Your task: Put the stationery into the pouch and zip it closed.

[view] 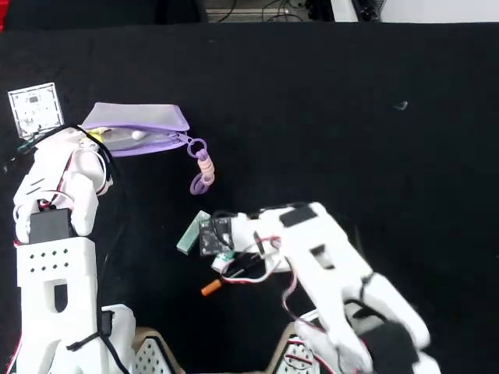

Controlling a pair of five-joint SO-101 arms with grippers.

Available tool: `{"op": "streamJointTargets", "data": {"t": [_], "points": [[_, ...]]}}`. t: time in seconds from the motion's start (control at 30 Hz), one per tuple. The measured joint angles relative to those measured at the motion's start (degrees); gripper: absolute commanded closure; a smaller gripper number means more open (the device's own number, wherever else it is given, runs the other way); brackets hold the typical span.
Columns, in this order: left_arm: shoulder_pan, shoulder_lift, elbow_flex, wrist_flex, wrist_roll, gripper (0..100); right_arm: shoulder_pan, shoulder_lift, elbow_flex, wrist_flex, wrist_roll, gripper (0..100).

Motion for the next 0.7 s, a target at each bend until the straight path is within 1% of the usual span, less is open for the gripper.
{"op": "streamJointTargets", "data": {"t": [0.07,0.13,0.2,0.27,0.43,0.53,0.7], "points": [[0.0,0.0,0.0,0.0,0.0,97,0.0,3.9,-1.7,-0.4,0.0,69.8],[0.0,0.0,0.0,0.0,0.0,97,0.0,7.1,-3.0,-0.4,0.0,76.8],[0.0,0.0,0.0,0.0,0.0,97,0.0,9.1,-4.6,-0.1,0.3,83.1],[0.0,0.0,0.0,0.0,0.0,97,0.3,10.3,-6.4,0.6,0.5,87.1],[0.0,0.0,0.0,-0.2,0.0,97,0.4,12.4,-9.3,0.9,0.7,92.2],[0.0,0.0,0.0,-0.2,0.0,97,0.4,12.7,-9.8,1.0,0.7,98.5],[0.0,0.0,0.0,-0.2,0.0,97,0.4,12.8,-9.8,1.1,0.7,98.7]]}}
